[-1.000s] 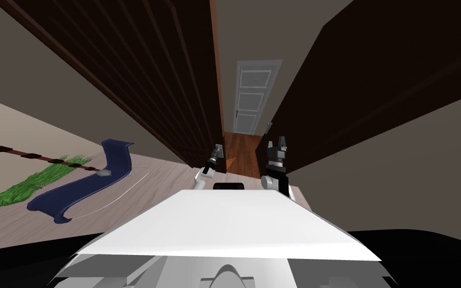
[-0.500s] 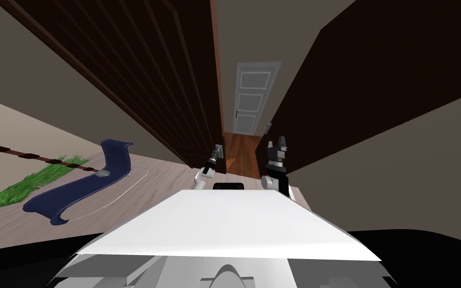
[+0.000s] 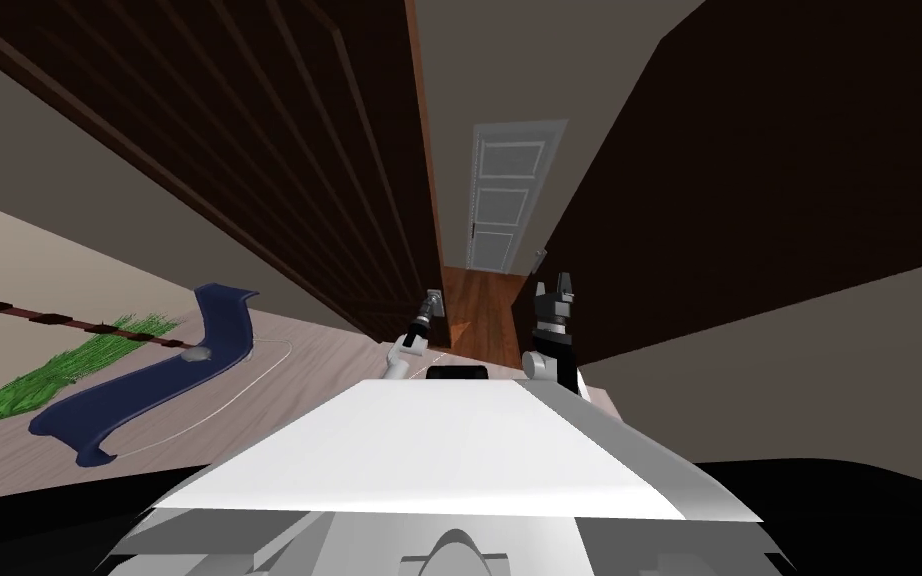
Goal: Push the door open
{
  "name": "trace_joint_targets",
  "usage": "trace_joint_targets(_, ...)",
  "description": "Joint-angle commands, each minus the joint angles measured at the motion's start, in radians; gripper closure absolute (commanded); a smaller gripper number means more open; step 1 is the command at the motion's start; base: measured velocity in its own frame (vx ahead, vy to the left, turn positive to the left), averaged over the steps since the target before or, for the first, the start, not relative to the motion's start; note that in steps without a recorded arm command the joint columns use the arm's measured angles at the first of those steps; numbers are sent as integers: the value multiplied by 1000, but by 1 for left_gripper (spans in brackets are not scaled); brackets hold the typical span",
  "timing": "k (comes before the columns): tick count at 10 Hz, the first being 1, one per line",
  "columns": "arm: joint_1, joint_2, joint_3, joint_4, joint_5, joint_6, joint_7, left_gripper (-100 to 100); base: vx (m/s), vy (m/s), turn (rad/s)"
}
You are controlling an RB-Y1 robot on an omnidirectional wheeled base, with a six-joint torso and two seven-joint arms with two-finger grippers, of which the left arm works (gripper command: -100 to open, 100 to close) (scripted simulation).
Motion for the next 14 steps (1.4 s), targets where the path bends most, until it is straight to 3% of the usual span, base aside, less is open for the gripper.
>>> trace_joint_targets(1,5,16,28,-20,5,-1,-1,100,211,-114,55)
trace_joint_targets(5,3,22,85,-19,12,3,-11,100,192,-120,102)
trace_joint_targets(6,4,28,73,-11,13,-1,-7,-100,-34,-73,72)
trace_joint_targets(9,11,27,70,-21,15,5,-4,-100,-183,-31,15)
trace_joint_targets(11,17,19,68,-30,17,10,-1,-100,-220,-50,37)
trace_joint_targets(13,25,-3,65,-40,19,17,3,-100,-252,-49,42)
trace_joint_targets(14,22,3,66,-34,18,12,0,-100,-111,-20,7)
